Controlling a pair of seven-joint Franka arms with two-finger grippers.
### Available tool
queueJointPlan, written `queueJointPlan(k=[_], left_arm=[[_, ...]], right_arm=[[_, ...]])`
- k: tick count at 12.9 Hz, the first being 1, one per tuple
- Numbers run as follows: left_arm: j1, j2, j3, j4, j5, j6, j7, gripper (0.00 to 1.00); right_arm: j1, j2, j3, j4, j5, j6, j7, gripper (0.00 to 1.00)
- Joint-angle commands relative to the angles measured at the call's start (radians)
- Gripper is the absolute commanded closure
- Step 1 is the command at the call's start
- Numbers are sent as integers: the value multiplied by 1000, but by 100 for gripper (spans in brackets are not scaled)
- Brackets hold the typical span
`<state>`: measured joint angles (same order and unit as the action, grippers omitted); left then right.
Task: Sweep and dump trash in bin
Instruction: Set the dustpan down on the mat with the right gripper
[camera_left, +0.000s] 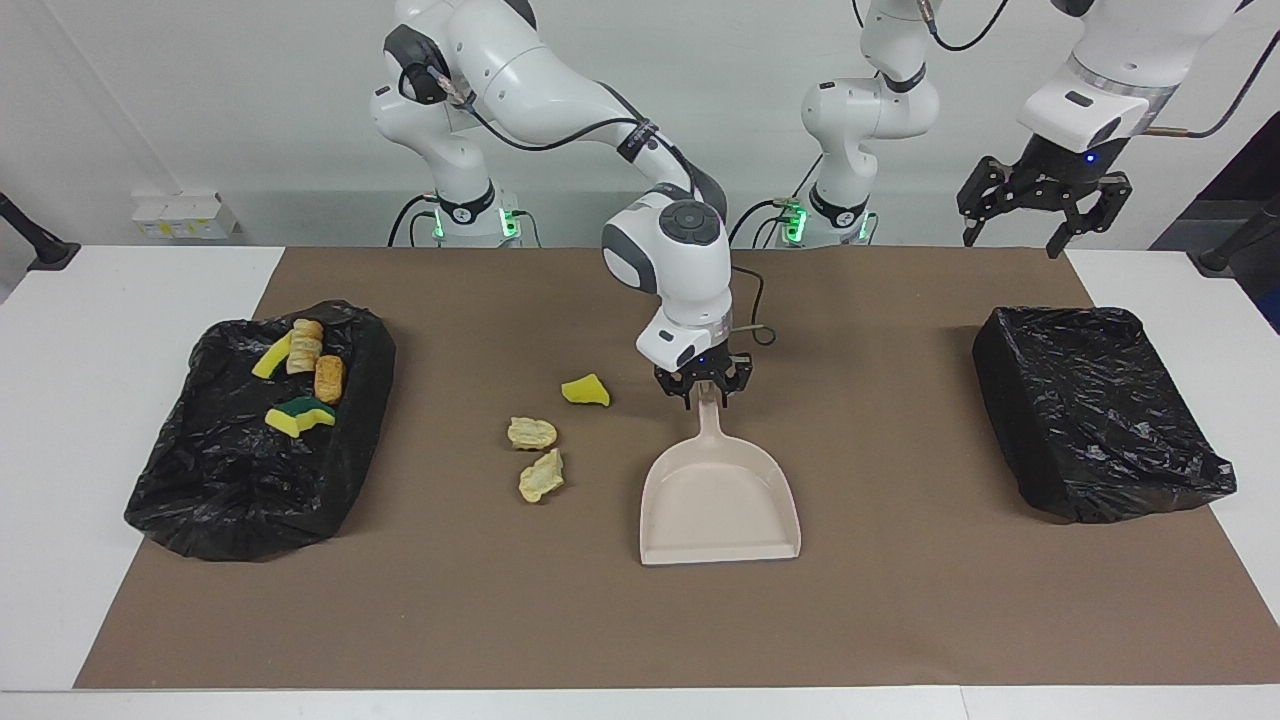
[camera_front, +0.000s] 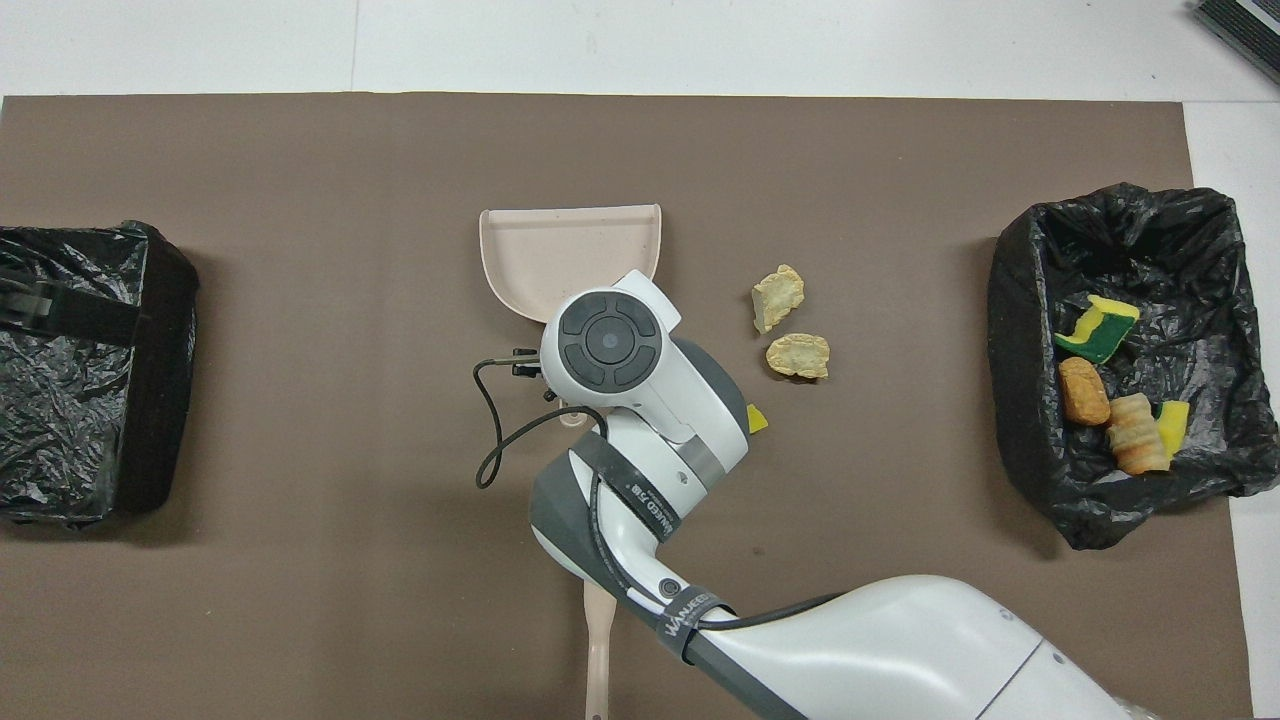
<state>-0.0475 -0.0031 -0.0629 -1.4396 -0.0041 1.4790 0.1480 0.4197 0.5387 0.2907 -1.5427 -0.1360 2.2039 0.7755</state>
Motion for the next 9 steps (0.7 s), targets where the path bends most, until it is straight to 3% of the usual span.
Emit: queueJointPlan(k=[1, 4, 9], left_arm=[[15, -9, -8, -1, -11, -6, -14, 0], [14, -20, -12, -12, -7, -8, -16, 0], [-6, -8, -21, -35, -13, 90, -18, 0]], right_arm=[[-45, -92, 4, -14, 39, -114, -54, 0], [-38, -196, 8, -43, 79, -243, -102, 0], [10, -419, 10, -337, 218, -236, -55, 0]])
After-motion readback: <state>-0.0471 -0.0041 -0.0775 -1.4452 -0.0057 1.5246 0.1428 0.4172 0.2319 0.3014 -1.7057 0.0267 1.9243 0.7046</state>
